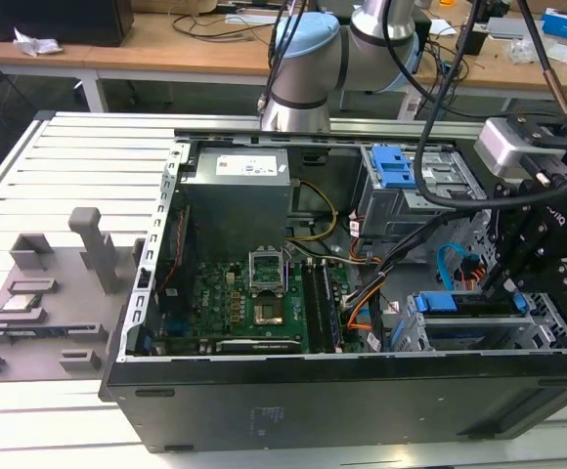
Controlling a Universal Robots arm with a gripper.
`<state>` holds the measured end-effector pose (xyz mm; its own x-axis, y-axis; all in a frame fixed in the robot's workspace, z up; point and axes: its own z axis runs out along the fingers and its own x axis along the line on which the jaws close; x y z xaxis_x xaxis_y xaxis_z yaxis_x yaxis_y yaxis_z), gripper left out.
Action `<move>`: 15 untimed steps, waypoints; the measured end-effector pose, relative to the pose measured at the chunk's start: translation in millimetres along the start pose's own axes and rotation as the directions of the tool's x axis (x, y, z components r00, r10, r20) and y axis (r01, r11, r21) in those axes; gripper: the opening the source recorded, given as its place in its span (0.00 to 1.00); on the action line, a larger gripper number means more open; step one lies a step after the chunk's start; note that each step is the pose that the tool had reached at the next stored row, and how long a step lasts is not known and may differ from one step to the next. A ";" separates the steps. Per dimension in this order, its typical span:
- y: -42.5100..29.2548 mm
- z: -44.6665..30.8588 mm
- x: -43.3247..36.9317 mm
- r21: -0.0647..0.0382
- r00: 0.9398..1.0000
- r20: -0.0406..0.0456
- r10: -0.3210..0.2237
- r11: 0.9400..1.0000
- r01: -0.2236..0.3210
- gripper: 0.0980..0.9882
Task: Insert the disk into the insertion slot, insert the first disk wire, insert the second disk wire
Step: 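Insert the first disk wire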
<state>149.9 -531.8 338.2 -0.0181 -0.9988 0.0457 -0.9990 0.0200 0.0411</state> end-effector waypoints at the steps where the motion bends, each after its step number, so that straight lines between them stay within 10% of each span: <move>1: 0.0 0.1 0.0 0.000 1.000 0.000 0.000 1.000 0.000 0.08; 4: 0.1 -1.7 0.0 0.000 1.000 -0.001 0.000 1.000 0.000 0.16; 11: 2.0 -43.4 -6.9 0.000 1.000 -0.001 0.000 1.000 0.000 0.01; 15: 2.1 -46.0 -6.8 0.000 1.000 0.000 0.000 1.000 0.000 0.01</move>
<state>149.9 -522.9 383.9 -0.0181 -0.9988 0.0461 -0.9990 0.0200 0.0412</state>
